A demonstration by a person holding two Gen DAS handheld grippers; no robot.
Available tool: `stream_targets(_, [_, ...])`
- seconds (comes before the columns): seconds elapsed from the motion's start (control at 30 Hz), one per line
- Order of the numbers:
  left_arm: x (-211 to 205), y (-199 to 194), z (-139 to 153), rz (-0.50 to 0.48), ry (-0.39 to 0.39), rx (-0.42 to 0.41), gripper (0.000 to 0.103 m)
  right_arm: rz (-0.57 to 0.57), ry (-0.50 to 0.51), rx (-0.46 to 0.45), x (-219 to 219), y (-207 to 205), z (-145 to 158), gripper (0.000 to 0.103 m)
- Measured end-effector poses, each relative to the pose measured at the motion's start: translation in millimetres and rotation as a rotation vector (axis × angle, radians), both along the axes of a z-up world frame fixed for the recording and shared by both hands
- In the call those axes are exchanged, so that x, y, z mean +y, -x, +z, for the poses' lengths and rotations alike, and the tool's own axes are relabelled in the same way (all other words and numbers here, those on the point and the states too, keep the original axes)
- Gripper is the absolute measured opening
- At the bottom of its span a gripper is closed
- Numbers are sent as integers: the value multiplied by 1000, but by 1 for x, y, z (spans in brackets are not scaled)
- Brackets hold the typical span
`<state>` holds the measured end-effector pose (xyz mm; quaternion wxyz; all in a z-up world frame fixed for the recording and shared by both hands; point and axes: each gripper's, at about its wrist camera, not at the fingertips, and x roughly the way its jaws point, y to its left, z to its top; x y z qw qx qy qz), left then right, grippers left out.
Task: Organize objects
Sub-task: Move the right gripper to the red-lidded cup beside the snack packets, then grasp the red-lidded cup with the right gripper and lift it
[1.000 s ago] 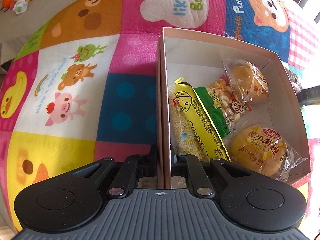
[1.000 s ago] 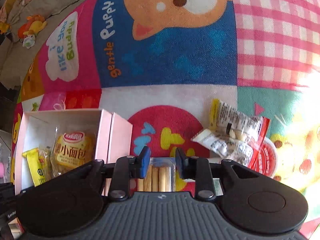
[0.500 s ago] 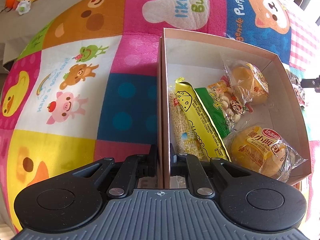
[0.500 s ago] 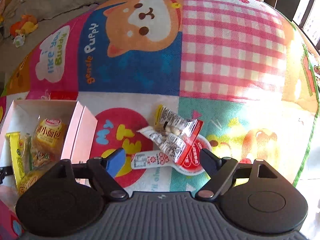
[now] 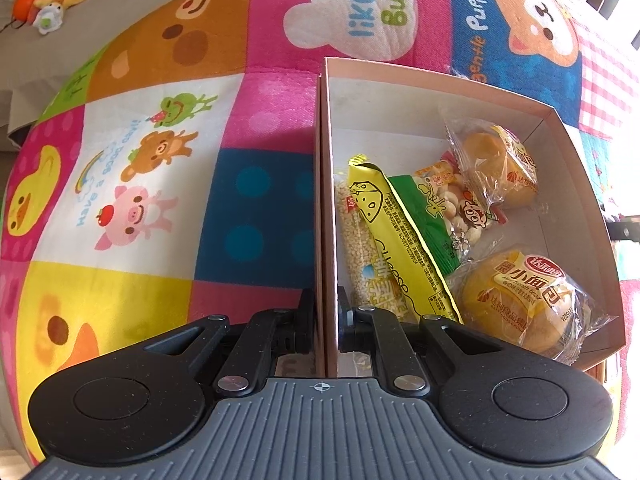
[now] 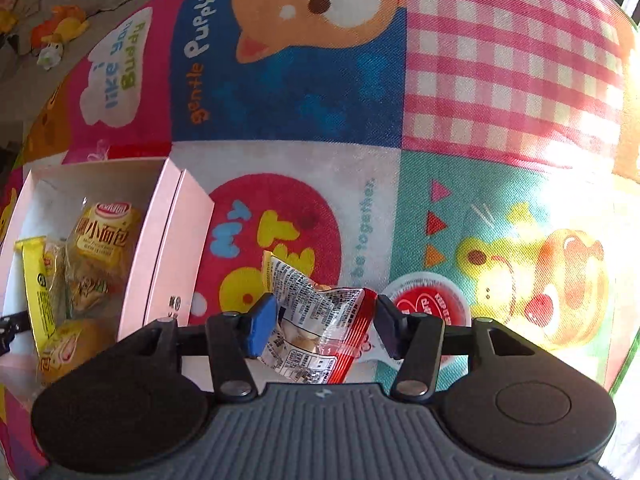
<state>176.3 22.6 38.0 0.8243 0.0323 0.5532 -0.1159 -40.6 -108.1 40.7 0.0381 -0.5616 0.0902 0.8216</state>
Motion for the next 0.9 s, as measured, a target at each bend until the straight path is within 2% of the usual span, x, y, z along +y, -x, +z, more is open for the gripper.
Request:
stream_targets(0.07, [1,0,0,-2,3,0,11,67,-40,-7,-10,-21,4,54])
stream_targets(0.13, [1,0,0,0,5,-1,11,126,-118,-33,-22,-43,5,59])
stream_targets(0.23, [1,1,0,4,4,-2,11,94,-179,-51,-21,-71,5,66])
stream_targets(0.3, [1,1,0,3,3,-1,11,32,-196,-60,-16,-86,8,69])
stream_targets(0.4, [2,1,-1,4,6,-2,11,-76,-111,-76,-9,-104,9,71])
stream_targets(0.47, [2,1,-1,6,6,-2,11,-152,46,-93,-4,-121,3,75])
stream_targets(0.53, [1,1,-1,6,5,-1,11,-204,106,-120,-7,-131,-7,77])
stream_targets(0.57, [1,1,0,5,2,-2,11,-228,107,-137,-9,-134,-12,77])
stream_targets(0.63, [0,1,0,4,0,-2,11,-254,106,-101,-14,-139,-13,88])
stream_targets(0.7, [0,1,0,6,1,-2,11,-284,106,-93,-17,-141,-14,93])
stream_targets(0.77, [0,1,0,9,1,0,11,-324,118,-90,-19,-141,-18,103])
stream_targets(0.83, [0,1,0,9,0,0,11,-354,87,-87,-24,-141,-19,103])
stream_targets(0.9, [0,1,0,9,1,-1,11,-338,40,-111,-31,-136,-21,103])
